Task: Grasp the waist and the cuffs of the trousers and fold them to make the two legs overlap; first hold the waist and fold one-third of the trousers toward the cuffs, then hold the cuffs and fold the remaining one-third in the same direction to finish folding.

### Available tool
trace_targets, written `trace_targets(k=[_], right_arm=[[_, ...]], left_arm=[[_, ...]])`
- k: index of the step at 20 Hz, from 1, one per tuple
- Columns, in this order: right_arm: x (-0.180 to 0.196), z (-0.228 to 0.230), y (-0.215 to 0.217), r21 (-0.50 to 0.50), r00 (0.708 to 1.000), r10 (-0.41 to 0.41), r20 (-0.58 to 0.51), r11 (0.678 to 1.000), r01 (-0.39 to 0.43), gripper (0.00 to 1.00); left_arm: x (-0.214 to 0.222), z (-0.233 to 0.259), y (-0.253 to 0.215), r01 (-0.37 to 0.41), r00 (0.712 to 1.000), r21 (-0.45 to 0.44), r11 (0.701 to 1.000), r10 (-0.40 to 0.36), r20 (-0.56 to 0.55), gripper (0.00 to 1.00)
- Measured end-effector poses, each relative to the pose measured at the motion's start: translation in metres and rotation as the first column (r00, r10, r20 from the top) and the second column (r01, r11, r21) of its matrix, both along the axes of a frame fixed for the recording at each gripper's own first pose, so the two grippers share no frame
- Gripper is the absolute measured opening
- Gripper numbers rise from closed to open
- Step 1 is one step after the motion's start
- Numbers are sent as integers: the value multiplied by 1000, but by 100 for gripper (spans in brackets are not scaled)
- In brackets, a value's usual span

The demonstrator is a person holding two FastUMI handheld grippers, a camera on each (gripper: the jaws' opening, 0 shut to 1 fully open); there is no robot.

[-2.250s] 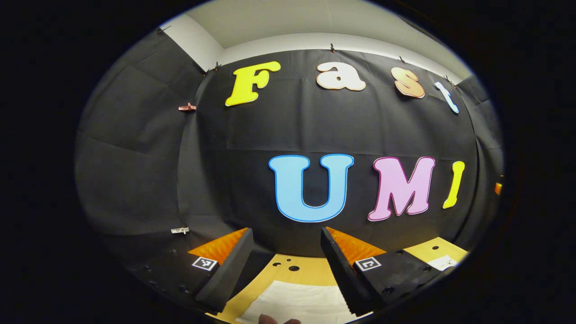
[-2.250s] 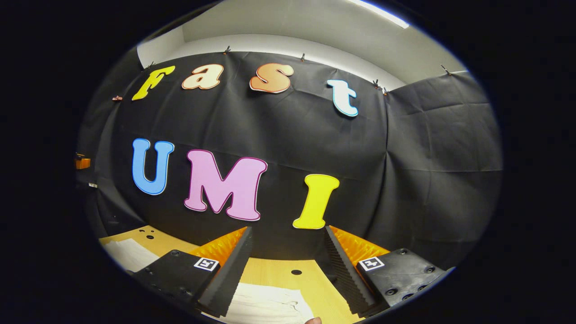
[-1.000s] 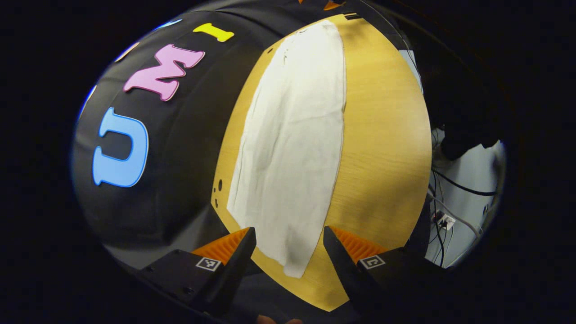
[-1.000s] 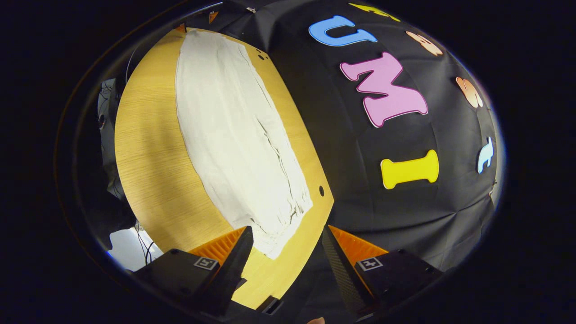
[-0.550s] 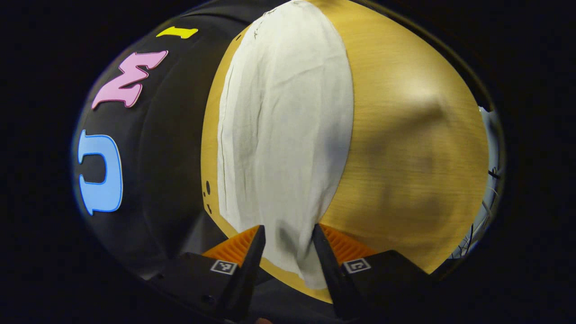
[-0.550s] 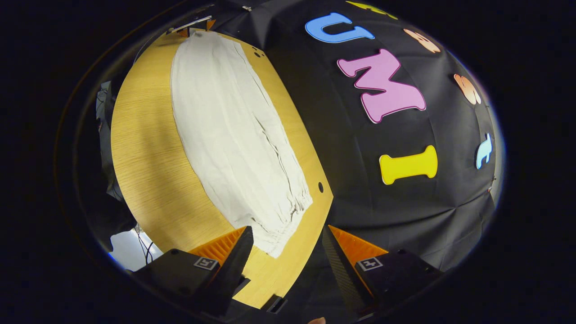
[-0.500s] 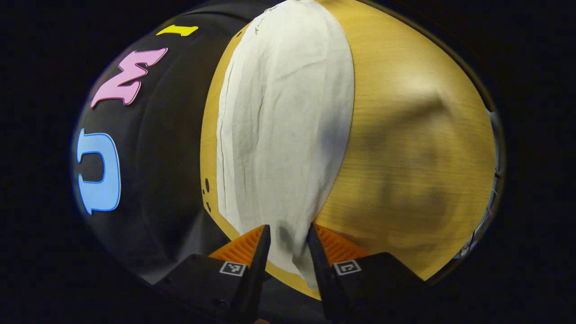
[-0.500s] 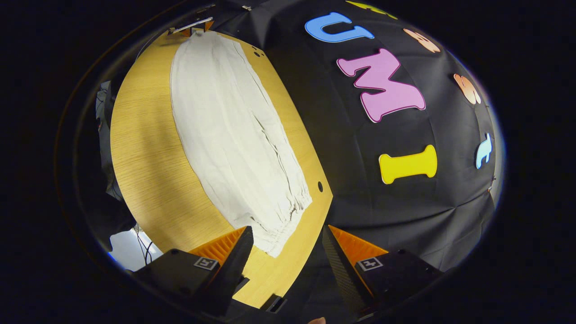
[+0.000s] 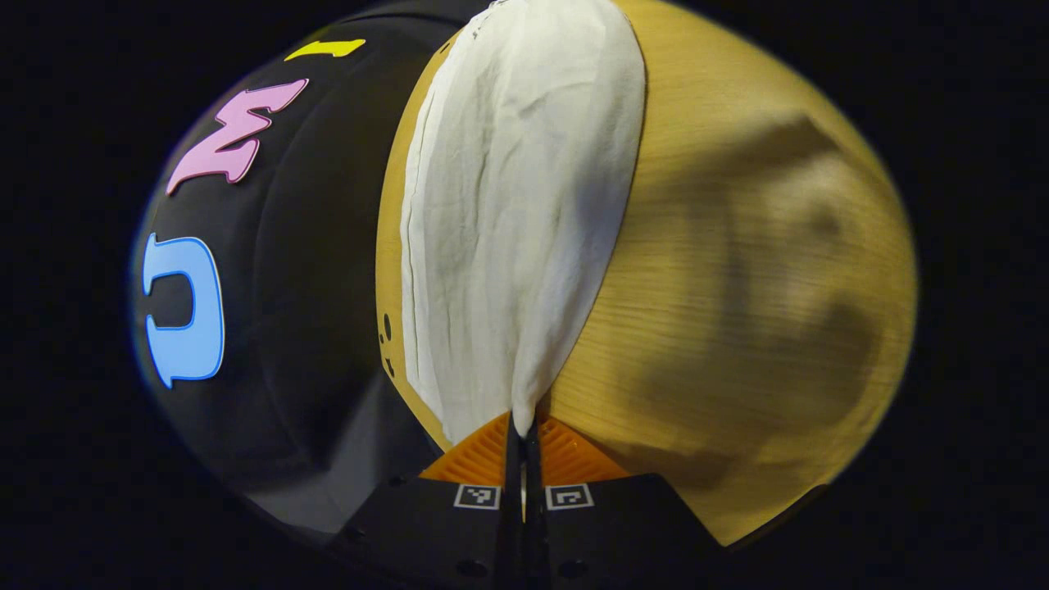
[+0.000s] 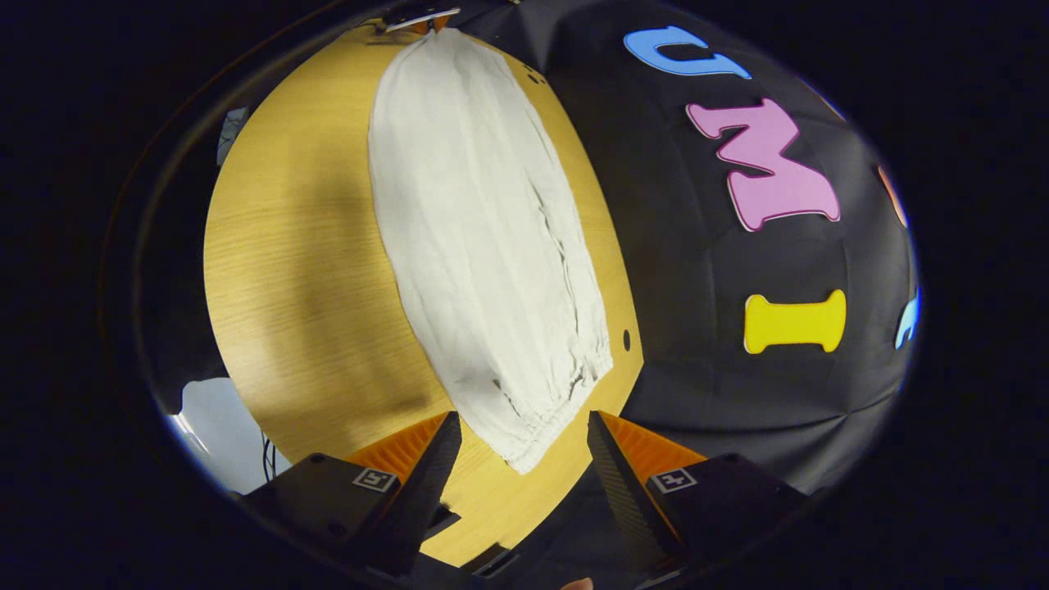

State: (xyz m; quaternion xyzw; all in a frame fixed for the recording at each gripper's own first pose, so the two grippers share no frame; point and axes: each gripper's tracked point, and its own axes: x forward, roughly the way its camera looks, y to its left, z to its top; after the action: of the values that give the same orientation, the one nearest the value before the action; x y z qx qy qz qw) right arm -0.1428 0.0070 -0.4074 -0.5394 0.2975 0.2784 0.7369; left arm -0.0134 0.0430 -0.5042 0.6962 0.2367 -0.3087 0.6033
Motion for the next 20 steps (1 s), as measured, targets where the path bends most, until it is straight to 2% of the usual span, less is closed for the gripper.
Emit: trace_targets(k=[3, 7, 8, 9, 10, 11, 14, 16, 18, 20], right_arm=[[11, -33, -4, -35, 998, 30, -52, 999, -32, 95], [44, -51, -4, -78, 996, 80, -39, 993, -83, 90], [47, -66, -4, -91, 993, 72, -89, 993, -80, 76], [53, -71, -1, -98, 992, 64, -105, 992, -74, 36], [55, -74, -1, -90, 992, 47, -120, 994, -58, 19], [54, -72, 0, -71, 991, 18, -133, 997, -27, 8], [54, -73, -1, -35, 985, -29, -167, 999, 23, 5], [64, -55, 1, -67, 998, 10, -58, 998, -14, 5], [73, -31, 2, -31, 999, -31, 31, 999, 32, 5], [88, -13, 5, 8, 993, -82, 84, 997, 82, 5]], left_arm=[[0, 0, 0, -9, 1000, -11, 1000, 9, 2, 6], [0, -1, 0, 1, 1000, -10, 1000, -1, 15, 6], [0, -2, -1, 0, 1000, -11, 1000, 0, 19, 6], [0, -1, 0, 0, 1000, -11, 1000, 0, 18, 6], [0, -1, 0, 1, 1000, -11, 1000, 0, 16, 6], [0, -1, 0, -5, 1000, -22, 1000, 5, 13, 6], [4, 1, -1, -38, 999, -49, 998, 39, 24, 6], [11, 13, -4, -75, 990, -115, 991, 87, 107, 6], [20, 33, -6, -116, 976, -177, 977, 145, 160, 5], [29, 43, -10, -131, 970, -208, 969, 169, 177, 5]])
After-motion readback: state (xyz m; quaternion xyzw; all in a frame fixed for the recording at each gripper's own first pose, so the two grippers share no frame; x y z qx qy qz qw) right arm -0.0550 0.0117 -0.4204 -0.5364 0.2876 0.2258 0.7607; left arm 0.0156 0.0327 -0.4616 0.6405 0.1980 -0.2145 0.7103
